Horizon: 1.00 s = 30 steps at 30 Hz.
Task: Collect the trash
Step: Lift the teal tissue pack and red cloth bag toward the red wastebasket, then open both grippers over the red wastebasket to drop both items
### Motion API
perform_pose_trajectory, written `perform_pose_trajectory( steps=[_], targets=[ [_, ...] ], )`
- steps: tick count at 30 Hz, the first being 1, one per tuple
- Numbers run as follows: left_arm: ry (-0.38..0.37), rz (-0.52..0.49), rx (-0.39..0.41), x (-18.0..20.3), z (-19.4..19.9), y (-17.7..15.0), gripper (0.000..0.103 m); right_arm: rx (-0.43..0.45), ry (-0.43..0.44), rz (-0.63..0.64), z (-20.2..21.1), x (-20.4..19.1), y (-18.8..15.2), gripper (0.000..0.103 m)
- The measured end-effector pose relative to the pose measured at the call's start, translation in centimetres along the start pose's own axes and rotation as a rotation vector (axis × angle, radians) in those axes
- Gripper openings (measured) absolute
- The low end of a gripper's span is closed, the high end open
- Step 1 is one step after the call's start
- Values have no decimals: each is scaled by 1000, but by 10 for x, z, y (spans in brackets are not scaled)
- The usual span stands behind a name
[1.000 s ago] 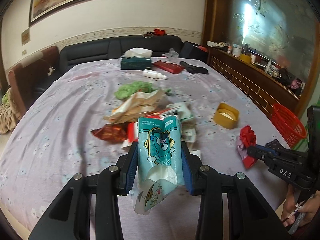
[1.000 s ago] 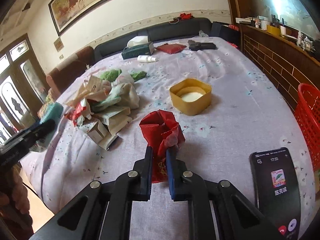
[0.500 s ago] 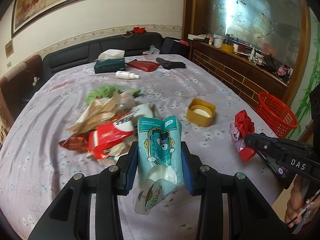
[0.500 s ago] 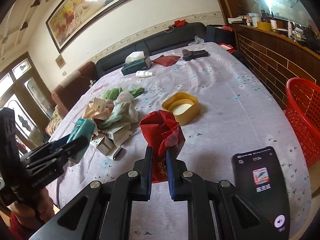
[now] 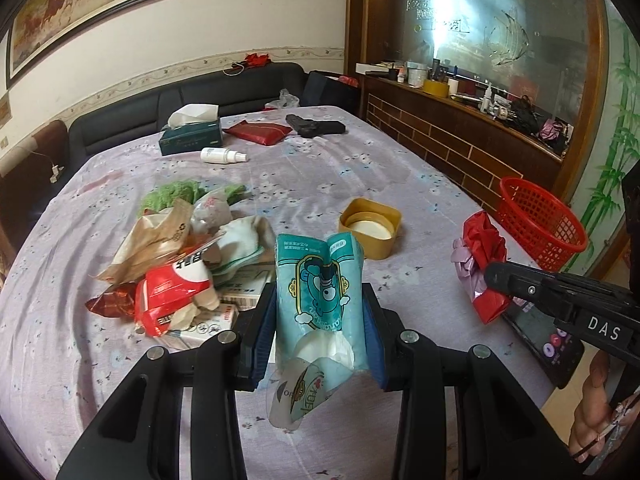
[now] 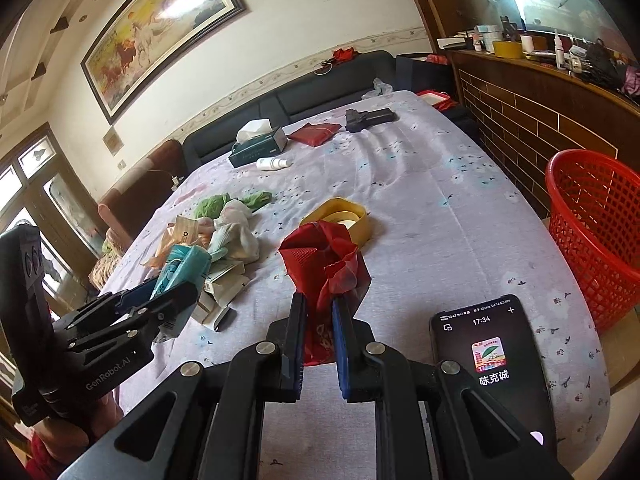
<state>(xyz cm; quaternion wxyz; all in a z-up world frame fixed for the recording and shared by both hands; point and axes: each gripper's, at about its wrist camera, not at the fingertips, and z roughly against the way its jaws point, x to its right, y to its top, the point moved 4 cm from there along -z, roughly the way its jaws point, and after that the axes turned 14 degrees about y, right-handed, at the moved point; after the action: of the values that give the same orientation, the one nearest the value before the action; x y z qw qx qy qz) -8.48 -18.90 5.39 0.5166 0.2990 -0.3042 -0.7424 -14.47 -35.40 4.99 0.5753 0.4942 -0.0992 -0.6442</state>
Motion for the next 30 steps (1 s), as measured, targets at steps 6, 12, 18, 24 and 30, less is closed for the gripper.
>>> perform_pose_trajectory(
  steps=[6,12,18,24,30],
  targets=[
    [-44,-13,13,13,7,11,38,39,8,-20,19,7,7,14],
    [-103,-54,25,43,13,28,38,102,5,-71,49,27,17,14],
    [-190,-129,47,96,20,51,38,208,-41,-124,99,61,28,14],
    [-297,-189,36,165,18,78,38,298,-104,-185,150,107,39,14],
    [-390,-229,1,234,2,102,39,361,-170,-254,192,163,51,14]
  ],
)
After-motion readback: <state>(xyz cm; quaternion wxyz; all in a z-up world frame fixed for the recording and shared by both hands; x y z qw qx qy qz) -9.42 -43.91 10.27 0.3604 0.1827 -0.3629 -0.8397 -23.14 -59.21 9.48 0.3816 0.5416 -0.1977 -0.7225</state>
